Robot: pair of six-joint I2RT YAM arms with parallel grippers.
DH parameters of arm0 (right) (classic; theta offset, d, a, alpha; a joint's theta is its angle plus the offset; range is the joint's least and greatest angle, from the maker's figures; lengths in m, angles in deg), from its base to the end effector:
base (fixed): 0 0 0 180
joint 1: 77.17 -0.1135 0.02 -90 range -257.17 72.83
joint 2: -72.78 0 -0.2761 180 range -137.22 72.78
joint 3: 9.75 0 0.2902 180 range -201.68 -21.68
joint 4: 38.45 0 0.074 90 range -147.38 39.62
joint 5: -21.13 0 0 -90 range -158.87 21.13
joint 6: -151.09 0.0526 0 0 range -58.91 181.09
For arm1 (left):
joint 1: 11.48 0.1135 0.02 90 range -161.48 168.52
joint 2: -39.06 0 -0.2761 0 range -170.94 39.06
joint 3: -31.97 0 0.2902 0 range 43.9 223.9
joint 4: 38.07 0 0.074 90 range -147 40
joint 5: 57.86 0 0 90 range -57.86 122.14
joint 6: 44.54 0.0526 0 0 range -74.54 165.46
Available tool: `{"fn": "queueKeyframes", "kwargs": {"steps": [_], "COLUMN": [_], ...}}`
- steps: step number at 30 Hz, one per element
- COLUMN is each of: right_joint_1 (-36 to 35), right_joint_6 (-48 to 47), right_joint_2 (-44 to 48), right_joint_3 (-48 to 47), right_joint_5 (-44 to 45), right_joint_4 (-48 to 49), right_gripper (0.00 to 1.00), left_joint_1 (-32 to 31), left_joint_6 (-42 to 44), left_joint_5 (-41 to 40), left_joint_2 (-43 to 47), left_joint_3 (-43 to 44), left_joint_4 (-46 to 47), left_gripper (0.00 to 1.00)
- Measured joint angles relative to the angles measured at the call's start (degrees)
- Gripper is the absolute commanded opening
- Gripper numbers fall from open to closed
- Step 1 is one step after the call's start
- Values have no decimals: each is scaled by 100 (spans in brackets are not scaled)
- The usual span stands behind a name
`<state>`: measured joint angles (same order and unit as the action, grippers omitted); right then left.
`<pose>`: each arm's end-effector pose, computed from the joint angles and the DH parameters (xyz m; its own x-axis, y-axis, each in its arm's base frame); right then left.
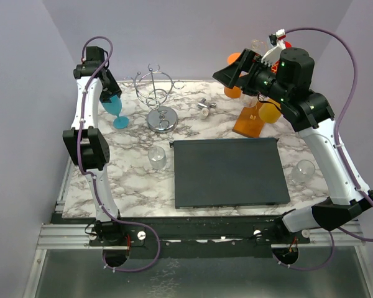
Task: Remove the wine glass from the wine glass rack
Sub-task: Place the wine glass at the center of the board, then pick up the wine glass from the wine rack.
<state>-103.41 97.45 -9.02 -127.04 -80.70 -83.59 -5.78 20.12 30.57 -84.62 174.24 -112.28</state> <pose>0.3007 0.1603 0.5342 -0.4851 0.4078 -0.7735 -0.4053 0.6790 0.6121 0.5169 0.0530 0.3313 -0.6931 -0.4991 -0.5200 -0.4551 0.8625 -0.2212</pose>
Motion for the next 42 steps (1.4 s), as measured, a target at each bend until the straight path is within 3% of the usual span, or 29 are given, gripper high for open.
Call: {"fn": "queueKeyframes", "kwargs": {"steps": [24, 29, 36, 42], "right_joint_1": [0, 87, 960, 2509], "right_joint_6": [-166, -341, -389, -289], "right_joint_2": [382, 339, -76, -188], "right_joint_3": [267, 120, -577, -551], "right_joint_5": [671, 852, 522, -428], "right_joint_4": [-61, -282, -393, -378], "right_gripper": [100, 100, 100, 100], "left_joint_1": [-15, -15, -46, -457], "left_joint_6": [98, 98, 90, 70], "left_joint_5": [-308, -452, -691, -890], "left_joint_2": [-20, 52, 837, 1954], "left_joint_3": [614, 614, 452, -15], "left_joint_4": [-131, -133, -72, 177], "left_gripper": [53, 58, 64, 69]}}
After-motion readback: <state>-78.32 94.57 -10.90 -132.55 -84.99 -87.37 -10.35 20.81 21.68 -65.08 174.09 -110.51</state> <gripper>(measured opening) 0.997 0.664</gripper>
